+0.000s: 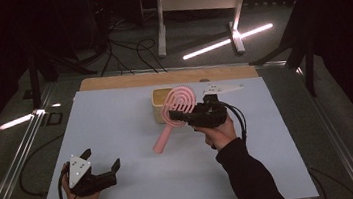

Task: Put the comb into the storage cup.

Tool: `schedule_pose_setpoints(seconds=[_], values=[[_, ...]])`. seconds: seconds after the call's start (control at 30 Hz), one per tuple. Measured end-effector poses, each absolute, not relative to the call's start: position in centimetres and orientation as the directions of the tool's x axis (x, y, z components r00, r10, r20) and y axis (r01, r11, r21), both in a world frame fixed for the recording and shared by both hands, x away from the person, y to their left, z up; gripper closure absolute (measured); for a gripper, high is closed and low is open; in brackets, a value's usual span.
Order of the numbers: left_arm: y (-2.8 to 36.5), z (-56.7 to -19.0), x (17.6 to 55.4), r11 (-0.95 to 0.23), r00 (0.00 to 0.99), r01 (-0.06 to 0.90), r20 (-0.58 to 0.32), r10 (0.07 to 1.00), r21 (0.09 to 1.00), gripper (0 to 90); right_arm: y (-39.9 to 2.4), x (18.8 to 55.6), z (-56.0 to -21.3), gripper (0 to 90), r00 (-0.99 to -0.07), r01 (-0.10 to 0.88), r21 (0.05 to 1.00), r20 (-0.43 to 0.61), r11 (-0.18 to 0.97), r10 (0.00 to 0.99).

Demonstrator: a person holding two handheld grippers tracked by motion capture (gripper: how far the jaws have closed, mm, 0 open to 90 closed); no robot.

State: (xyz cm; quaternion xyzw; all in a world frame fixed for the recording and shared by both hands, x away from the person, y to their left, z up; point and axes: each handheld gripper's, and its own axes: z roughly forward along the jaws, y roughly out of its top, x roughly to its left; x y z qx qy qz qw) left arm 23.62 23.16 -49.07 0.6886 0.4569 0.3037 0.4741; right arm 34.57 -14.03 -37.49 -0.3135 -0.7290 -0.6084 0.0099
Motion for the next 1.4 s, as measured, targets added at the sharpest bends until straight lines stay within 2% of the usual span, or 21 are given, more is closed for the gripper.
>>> schedule_pose_setpoints(seconds=[0.43,0.93,1.4], values=[[23.1,-49.6,23.7,-0.133,0.379,0.35,-0.011,0.925,0.927,0.0,-13.9,35.2,-37.4,63.1,-0.782,0.494,0.869,0.442,0.005,0.44],[23.0,-49.9,23.7,-0.108,0.352,0.342,-0.02,0.936,0.933,0.0,-13.0,35.6,-34.8,63.0,-0.794,0.451,0.892,0.396,0.01,0.461],[22.8,-49.9,23.7,-0.108,0.343,0.335,-0.014,0.939,0.936,0.0,-12.7,36.9,-33.9,63.0,-0.772,0.454,0.891,0.395,-0.002,0.499]])
